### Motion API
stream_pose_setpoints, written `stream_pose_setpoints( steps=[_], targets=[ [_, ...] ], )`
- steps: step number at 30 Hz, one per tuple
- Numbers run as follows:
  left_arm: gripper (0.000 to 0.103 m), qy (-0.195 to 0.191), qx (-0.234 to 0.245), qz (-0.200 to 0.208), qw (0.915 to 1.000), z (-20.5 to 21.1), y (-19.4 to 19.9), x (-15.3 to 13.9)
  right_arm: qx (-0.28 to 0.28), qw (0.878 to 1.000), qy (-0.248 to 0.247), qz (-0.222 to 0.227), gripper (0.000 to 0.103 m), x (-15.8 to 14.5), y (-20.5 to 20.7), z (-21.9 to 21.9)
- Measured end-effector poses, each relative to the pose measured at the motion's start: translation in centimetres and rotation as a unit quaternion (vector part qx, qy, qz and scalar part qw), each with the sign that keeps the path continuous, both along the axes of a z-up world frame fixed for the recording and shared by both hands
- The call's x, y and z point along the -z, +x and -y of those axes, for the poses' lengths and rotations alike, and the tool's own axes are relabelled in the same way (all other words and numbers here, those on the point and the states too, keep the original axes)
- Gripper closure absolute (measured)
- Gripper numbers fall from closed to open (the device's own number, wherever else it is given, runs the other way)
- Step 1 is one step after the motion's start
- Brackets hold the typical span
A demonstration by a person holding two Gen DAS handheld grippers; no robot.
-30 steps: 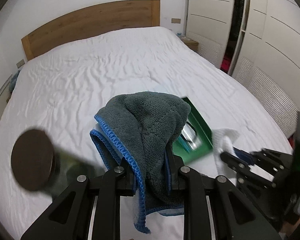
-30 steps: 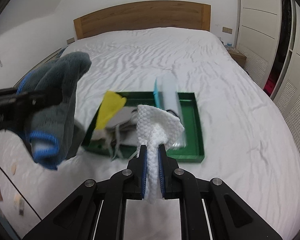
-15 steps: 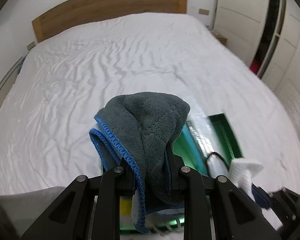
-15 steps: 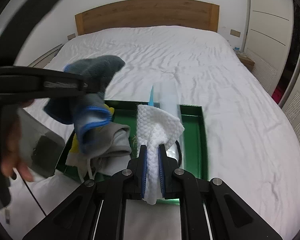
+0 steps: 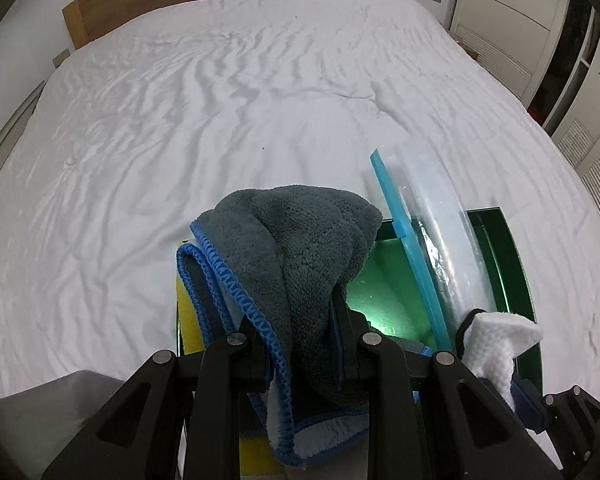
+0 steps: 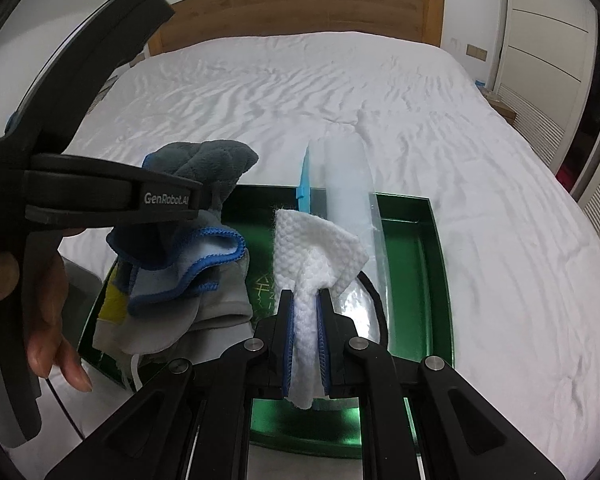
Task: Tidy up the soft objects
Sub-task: 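Lower the dark towel and white mesh cloth into the tray and open both tools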
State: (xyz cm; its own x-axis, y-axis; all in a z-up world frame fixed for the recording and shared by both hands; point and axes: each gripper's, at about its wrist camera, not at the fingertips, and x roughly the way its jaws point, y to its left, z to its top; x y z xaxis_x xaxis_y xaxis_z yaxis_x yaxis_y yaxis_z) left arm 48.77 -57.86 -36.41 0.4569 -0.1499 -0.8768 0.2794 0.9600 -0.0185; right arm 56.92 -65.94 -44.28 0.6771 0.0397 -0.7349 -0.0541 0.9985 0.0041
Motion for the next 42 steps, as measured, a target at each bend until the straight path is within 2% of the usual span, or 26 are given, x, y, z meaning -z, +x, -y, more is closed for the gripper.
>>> stream_pose_setpoints(
  steps=[11, 23, 42],
  targets=[
    [0.084, 0.003, -0.003, 0.004, 1.0, 0.4, 0.0, 1.1, 0.009, 1.0, 0.002, -0.003, 0.093, 1.1, 1.5, -0.1],
    [0.084, -0.002, -0.005, -0.001, 1.0, 0.4, 0.0, 1.5, 0.017, 1.0, -0.004, 0.002, 0.093, 1.5, 4.8, 0.3],
    [0.08, -0.009, -0.004, -0.005, 0.9999, 0.2, 0.6, 2.1, 0.018, 0.999, -0.024, -0.019, 0.093, 2.4, 7.4, -0.5]
  ],
)
